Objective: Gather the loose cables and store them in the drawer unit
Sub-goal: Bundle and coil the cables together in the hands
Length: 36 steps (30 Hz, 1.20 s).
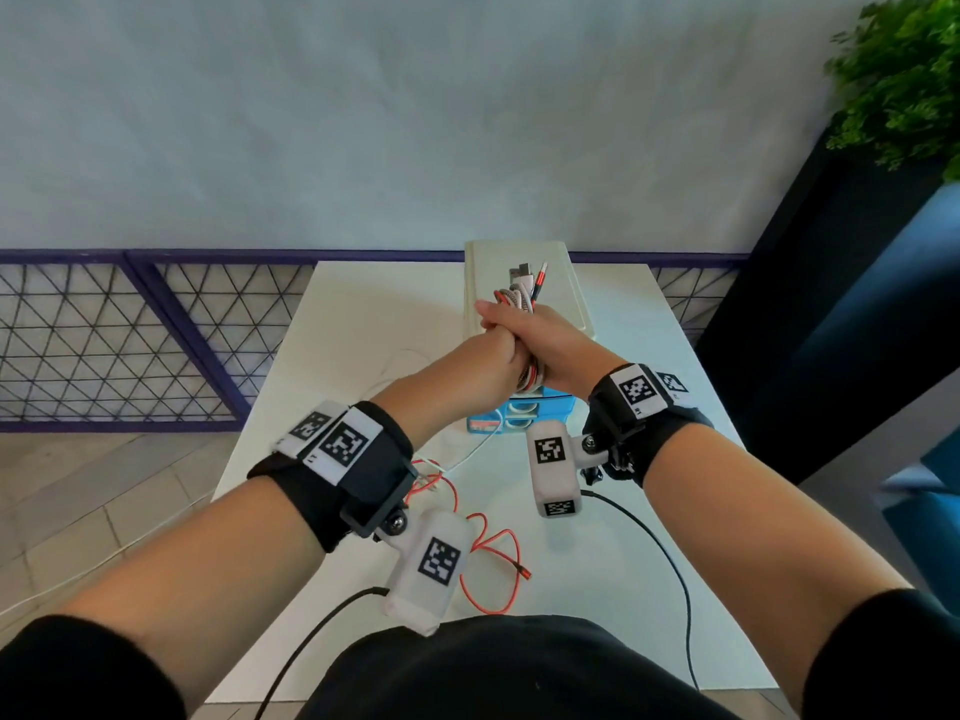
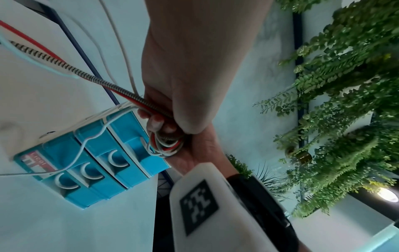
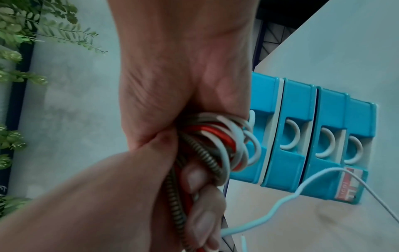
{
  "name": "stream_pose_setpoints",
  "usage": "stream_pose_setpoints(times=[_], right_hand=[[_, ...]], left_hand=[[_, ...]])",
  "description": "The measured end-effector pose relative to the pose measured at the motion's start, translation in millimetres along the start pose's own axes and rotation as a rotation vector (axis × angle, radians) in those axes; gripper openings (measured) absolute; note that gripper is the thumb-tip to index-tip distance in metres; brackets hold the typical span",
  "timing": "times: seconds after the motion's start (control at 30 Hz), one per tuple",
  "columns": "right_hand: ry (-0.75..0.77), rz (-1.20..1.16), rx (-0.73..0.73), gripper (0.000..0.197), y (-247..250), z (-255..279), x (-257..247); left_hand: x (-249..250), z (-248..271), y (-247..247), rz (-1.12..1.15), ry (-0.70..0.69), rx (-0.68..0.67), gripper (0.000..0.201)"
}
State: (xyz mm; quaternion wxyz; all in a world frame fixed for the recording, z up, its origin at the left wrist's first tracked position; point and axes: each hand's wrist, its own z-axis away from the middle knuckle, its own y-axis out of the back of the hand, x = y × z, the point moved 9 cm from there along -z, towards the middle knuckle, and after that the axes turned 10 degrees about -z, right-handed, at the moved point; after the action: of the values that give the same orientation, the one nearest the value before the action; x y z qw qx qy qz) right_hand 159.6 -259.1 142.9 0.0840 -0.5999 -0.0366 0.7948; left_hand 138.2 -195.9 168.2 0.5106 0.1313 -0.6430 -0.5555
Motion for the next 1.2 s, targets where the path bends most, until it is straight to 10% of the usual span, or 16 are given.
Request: stream_pose_setpoints(times=[0.53, 0.9, 1.2], right_hand=[[0.132, -0.204, 0.168, 0.021, 11.0, -12.1, -10.2], [0.128, -0.671, 0.001, 0.031, -10.3, -7.1, -12.2], [0.157, -0.737, 0.075, 0.035, 10.3, -3.4, -33.0]], left_hand=[[-21.3, 3.3, 7.8, -0.375, 0.102, -0.094, 0.043], [-12.4, 18.4, -21.8, 0.324, -0.224, -0.145, 0.042], [-41.3, 22.0, -39.5, 0.501, -0.150, -0.369, 0.038]])
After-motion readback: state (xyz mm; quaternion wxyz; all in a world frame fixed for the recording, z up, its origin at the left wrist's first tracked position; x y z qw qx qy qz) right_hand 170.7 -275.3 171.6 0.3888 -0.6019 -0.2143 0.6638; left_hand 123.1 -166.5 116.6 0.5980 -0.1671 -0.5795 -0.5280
